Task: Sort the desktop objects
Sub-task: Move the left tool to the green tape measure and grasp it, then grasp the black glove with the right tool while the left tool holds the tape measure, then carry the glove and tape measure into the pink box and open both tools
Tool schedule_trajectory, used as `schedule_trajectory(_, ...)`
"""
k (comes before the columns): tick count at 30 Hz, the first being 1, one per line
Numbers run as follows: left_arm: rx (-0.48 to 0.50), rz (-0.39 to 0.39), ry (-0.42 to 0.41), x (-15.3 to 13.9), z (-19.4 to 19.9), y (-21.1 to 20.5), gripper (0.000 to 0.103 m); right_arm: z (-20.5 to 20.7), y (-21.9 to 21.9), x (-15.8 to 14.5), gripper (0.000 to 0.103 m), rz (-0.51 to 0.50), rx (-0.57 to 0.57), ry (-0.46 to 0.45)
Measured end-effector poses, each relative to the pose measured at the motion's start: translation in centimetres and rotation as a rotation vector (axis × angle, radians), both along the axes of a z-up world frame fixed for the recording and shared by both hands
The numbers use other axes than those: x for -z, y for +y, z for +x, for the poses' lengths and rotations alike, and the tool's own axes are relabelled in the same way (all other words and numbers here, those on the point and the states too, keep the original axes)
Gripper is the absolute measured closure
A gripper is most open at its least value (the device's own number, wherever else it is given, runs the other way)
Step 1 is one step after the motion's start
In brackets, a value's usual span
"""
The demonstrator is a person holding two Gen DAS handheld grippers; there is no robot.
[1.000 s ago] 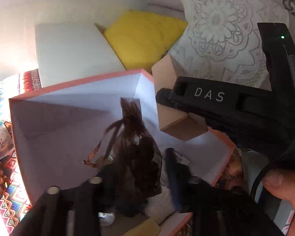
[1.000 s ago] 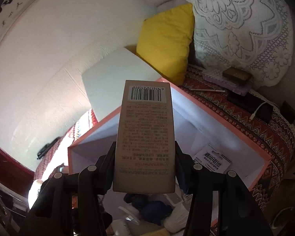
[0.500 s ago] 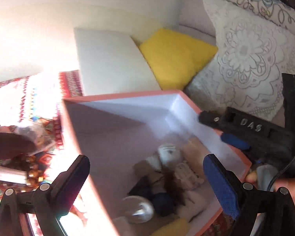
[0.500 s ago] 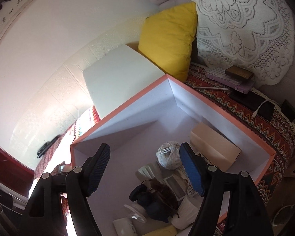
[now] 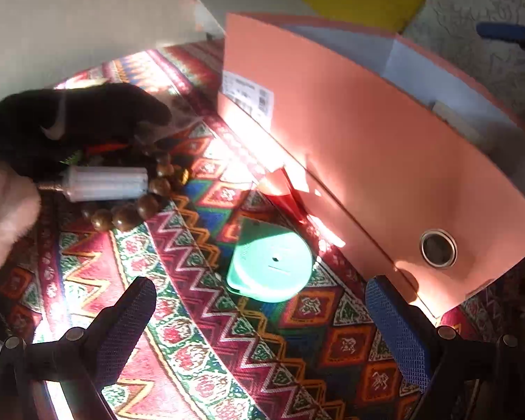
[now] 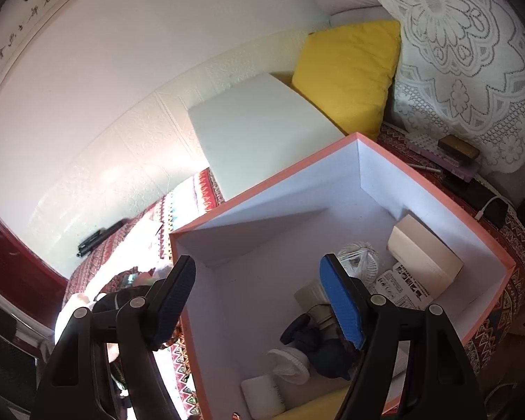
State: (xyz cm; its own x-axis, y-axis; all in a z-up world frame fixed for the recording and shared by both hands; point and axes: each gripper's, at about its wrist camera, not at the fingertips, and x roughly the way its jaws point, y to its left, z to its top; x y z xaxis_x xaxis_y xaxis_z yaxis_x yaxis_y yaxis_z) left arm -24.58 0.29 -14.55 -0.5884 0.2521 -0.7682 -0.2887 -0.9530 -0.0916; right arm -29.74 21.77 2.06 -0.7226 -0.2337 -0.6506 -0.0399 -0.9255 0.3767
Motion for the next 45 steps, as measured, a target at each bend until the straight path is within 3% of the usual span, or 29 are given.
schedule_trajectory(9,0.032,-0.097,-0.040,4.7,-4.6,2.3,0.009,-1.2,-3.6,0.9,0.026,0.052,-0.050,-0.013)
schedule_trajectory(11,0.042,-0.086,-0.032,4.4,-4.7,2.1,0.032,-1.4,-4.8,1.0,0.026,0.017,-0.088,-0.003)
schedule_trajectory(13,0.050,-0.080,-0.024,4.0,-4.7,1.7,0.045,-1.6,-5.8,1.1,0.026,-0.055,-0.133,0.005)
schedule_trajectory(16,0.044,-0.097,-0.016,3.6,-3.9,0.3,0.045,-2.2,-8.2,2.0,0.026,-0.295,-0.252,-0.015)
schedule_trajectory(19,0.027,-0.134,-0.002,3.0,-2.3,-1.9,0.045,-3.5,-12.4,4.2,0.026,-0.525,-0.385,-0.114)
schedule_trajectory(22,0.011,-0.171,0.012,2.4,-0.6,-4.2,0.045,-5.1,-17.7,7.0,0.026,-0.637,-0.467,-0.253)
schedule_trajectory(25,-0.024,-0.186,0.022,2.1,1.5,-7.0,0.045,-7.3,-22.8,9.4,0.026,-0.681,-0.515,-0.353)
schedule_trajectory(31,-0.143,-0.148,0.039,0.8,3.4,-11.8,0.045,-10.7,-27.9,14.7,0.020,-0.626,-0.397,-0.500)
schedule_trajectory(32,-0.160,-0.128,0.040,0.6,3.4,-12.5,0.045,-11.0,-28.1,15.4,0.022,-0.631,-0.378,-0.502)
schedule_trajectory(33,-0.172,-0.111,0.042,0.4,3.5,-13.1,0.045,-11.2,-28.1,15.7,0.041,-0.603,-0.374,-0.491)
schedule_trajectory(34,-0.183,-0.101,0.045,0.2,3.4,-13.5,0.045,-11.3,-28.2,15.7,0.073,-0.574,-0.382,-0.480)
schedule_trajectory(35,-0.192,-0.097,0.047,0.0,3.2,-13.8,0.045,-11.3,-28.2,15.6,0.080,-0.547,-0.389,-0.469)
schedule_trajectory(40,-0.230,-0.039,0.069,-1.2,3.1,-15.0,0.045,-10.4,-26.2,11.7,0.088,-0.498,-0.405,-0.336)
schedule_trajectory(45,-0.239,-0.001,0.117,-2.9,4.3,-15.1,0.045,-8.4,-23.2,6.6,0.089,-0.562,-0.437,-0.204)
